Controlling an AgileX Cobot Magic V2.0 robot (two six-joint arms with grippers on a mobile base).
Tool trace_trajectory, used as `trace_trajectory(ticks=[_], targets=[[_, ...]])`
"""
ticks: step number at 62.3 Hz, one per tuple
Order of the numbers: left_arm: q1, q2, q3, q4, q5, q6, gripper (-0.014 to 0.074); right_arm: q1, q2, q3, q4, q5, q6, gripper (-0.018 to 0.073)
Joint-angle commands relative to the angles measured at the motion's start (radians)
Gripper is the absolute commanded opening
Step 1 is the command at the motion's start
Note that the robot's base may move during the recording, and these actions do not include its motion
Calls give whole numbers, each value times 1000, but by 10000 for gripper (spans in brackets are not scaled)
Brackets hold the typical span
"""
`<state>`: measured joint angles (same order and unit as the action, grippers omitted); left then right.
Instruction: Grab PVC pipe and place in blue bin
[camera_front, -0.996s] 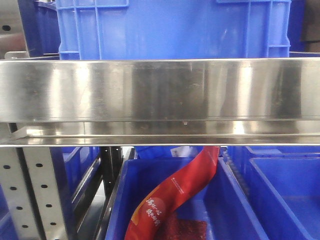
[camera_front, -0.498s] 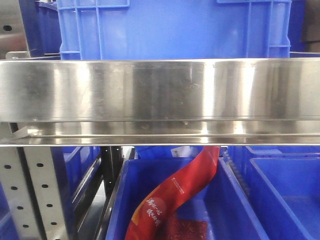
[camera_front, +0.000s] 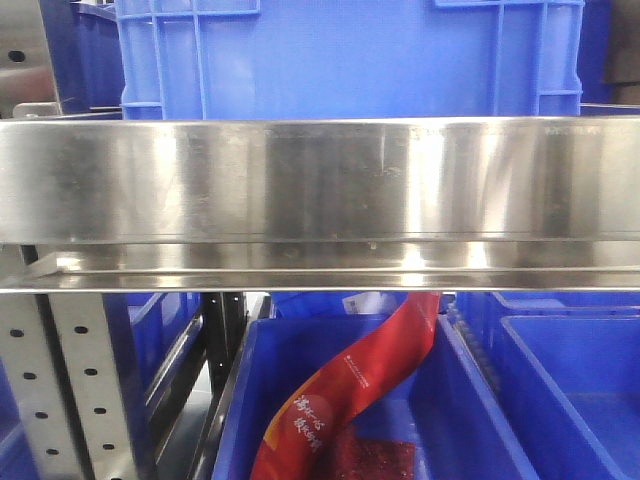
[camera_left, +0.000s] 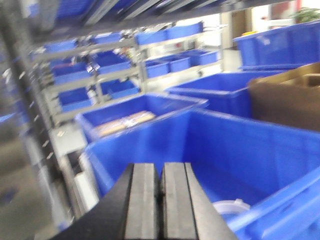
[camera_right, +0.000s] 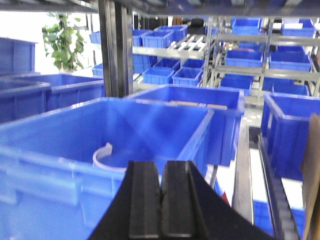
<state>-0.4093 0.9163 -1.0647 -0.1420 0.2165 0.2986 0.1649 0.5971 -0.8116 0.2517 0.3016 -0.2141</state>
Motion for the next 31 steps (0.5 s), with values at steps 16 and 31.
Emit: trace_trajectory(ticks=[16,31], targets=[[122,-167,137,-11,43,-23,-111,-7,-97,131,-18,-30,-4,-154],[233,-290,248,-11,87,-72,-111,-7,-163,208,-18,-35,-4,-154]])
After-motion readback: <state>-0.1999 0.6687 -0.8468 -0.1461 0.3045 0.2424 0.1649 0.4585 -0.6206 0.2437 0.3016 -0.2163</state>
